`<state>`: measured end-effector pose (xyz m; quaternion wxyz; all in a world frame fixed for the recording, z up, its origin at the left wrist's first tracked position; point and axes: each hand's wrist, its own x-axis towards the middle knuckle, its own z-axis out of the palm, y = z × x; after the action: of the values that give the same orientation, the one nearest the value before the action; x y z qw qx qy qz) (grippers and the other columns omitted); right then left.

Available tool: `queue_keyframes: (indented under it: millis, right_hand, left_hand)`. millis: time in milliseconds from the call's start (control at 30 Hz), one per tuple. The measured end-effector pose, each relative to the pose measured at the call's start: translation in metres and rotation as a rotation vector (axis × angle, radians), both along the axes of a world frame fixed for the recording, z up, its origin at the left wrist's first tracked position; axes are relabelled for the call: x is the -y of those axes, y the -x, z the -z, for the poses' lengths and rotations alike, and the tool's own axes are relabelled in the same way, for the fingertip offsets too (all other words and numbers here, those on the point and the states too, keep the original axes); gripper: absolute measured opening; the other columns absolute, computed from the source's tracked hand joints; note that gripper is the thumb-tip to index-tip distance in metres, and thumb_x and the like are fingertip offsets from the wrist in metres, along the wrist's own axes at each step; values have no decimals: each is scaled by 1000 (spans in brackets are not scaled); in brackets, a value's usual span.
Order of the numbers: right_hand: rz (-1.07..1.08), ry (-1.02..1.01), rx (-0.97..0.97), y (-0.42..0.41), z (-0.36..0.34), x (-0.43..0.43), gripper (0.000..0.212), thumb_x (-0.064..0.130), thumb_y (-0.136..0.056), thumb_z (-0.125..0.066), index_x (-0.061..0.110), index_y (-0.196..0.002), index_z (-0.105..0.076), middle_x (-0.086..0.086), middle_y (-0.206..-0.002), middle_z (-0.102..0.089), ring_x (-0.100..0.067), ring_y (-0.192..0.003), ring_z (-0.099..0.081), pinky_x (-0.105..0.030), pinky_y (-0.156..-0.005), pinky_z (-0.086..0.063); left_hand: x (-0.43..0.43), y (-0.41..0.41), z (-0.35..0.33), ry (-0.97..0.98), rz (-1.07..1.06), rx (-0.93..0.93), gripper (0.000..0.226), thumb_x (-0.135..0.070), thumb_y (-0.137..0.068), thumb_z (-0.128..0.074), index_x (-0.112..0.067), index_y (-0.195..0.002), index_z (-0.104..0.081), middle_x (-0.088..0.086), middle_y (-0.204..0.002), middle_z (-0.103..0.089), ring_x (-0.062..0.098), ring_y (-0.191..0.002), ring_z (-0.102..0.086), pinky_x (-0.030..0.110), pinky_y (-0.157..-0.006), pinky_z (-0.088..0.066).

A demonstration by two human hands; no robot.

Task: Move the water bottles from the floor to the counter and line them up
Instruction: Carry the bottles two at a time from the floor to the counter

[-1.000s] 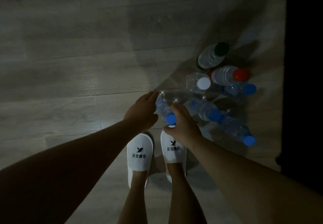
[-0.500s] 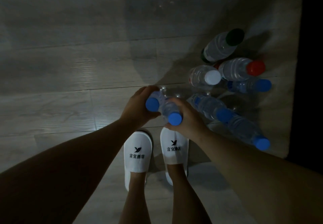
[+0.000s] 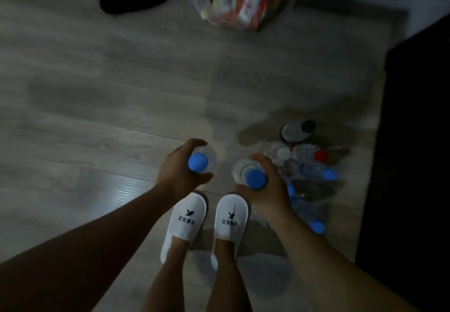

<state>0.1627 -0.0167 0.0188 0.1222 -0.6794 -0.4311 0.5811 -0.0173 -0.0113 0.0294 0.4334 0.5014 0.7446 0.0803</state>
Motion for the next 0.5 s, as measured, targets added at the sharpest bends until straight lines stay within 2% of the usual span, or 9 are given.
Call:
queue_keyframes:
  millis: [100, 200, 300, 367, 433, 500]
  right_hand:
    - [19, -98, -65, 7, -57, -5, 66, -4, -71, -76, 21, -125, -48, 10, -117, -52, -10, -115, -50, -17, -92, -43]
    - [75, -143, -99, 19, -124, -11, 64, -6, -69, -76, 22, -120, -50, 2, -117, -58, -20, -115, -55, -34, -99, -48]
    - [91, -200, -146, 31, -195, -20, 60, -8, -70, -75, 25, -114, -51, 6, -107, -59, -17, -107, -57, -34, -96, -49]
    - [78, -238, -156, 44, -237, -25, 59, -5, -70, -75, 25, -116, -51, 2, -113, -58, -16, -105, -57, -33, -94, -50]
    - [76, -288, -166, 60, -267, -31, 56, -3, -70, -76, 34, -103, -50, -1, -115, -58, -17, -105, -57, -33, -94, -49]
    - [112, -321, -201, 80, -293, -34, 56, -4, -69, -76, 36, -97, -50, -7, -123, -58, -23, -111, -58, -40, -98, -48]
  left_hand:
    - [0, 11, -63, -72, -98, -17, 71, -10, -63, -84, -14, -126, -50, -8, -102, -55, 8, -94, -53, 21, -80, -41]
    - [5, 20, -130, -164, -187, -28, 72, -12, -62, -85, -15, -126, -52, -7, -103, -59, 8, -94, -56, 21, -79, -44]
    - [10, 25, -196, -253, -305, -14, 71, -11, -63, -84, -16, -126, -52, -9, -102, -57, 9, -92, -57, 23, -80, -47]
    - [15, 29, -238, -322, -378, -29, 68, -13, -64, -83, -16, -124, -53, -10, -98, -57, 13, -89, -61, 25, -77, -49]
    - [20, 36, -274, -377, -450, -39, 65, -13, -64, -83, -18, -122, -54, -8, -95, -59, 17, -89, -63, 28, -77, -51]
    - [25, 46, -306, -407, -523, -26, 63, -15, -65, -82, -20, -122, -54, -8, -95, -61, 17, -90, -63, 29, -77, -50]
